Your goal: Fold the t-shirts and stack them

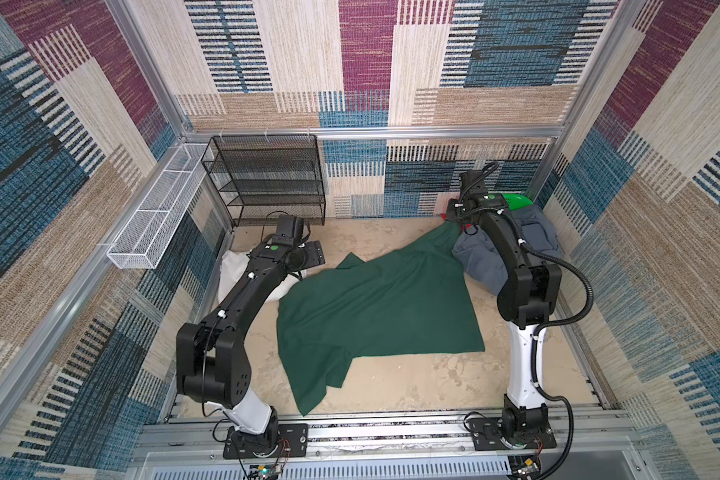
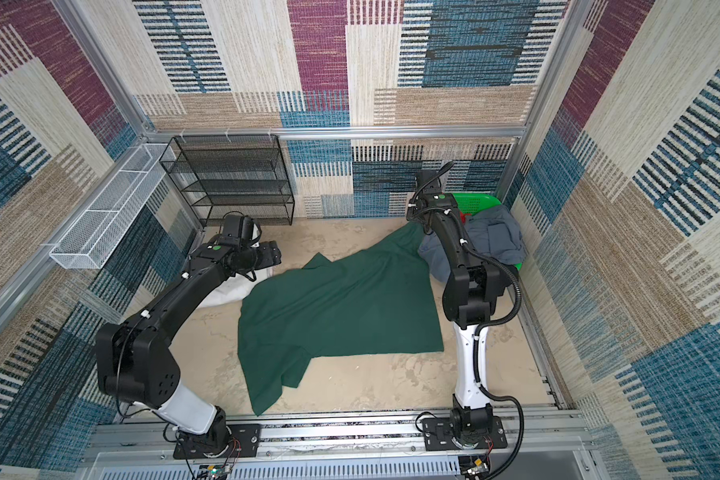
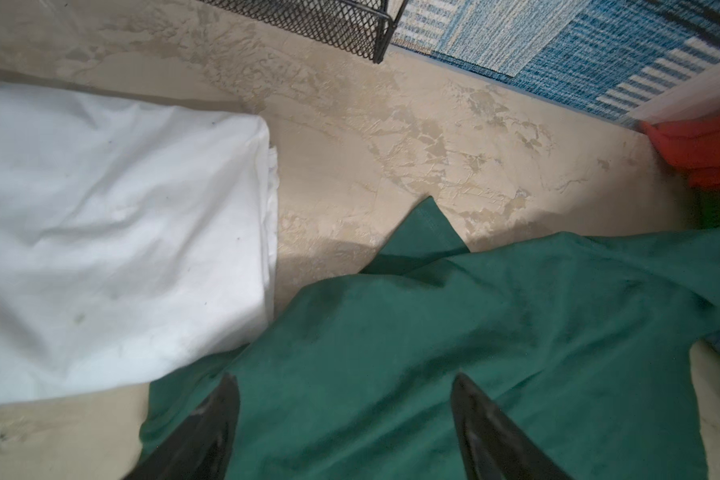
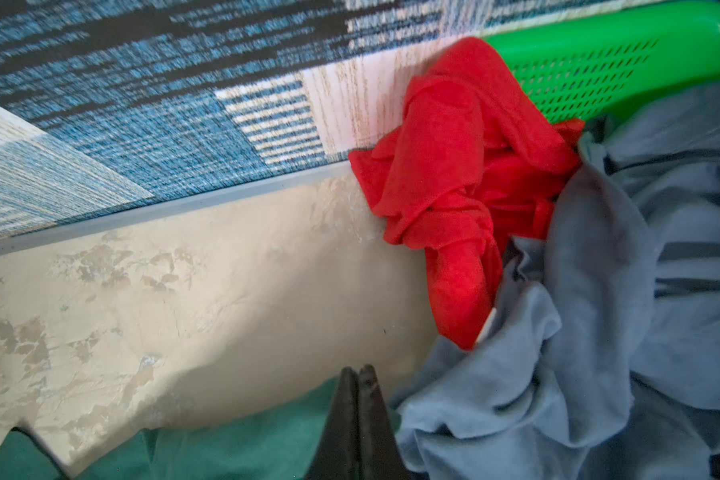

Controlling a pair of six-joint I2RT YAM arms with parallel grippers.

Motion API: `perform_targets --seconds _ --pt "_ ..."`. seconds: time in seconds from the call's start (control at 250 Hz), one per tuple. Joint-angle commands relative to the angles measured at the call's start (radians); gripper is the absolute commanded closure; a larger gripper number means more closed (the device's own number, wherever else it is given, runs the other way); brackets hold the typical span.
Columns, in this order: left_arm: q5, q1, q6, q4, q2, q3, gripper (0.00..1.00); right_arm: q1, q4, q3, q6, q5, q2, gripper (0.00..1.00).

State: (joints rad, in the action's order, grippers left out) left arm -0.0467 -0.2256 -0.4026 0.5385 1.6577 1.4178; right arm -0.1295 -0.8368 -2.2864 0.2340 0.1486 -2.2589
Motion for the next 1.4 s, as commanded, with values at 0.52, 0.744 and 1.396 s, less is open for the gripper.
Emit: perform_targets --seconds 0.52,0.744,1.396 --pt "-0.062 -0.098 0.094 0.153 0.584 0.55 0.2 -0.033 0.036 0.12 -0.013 -0.121 0.083 1.0" --pt "-0.066 -0.115 0.104 0.196 0.698 0.671 0.2 -0.033 0.088 0.225 0.001 -0.151 0.141 1.0" --pt "-0.052 -0.152 0.126 0.32 0.904 0.895 0.5 -0.032 0.163 0.333 -0.006 -0.186 0.207 1.0"
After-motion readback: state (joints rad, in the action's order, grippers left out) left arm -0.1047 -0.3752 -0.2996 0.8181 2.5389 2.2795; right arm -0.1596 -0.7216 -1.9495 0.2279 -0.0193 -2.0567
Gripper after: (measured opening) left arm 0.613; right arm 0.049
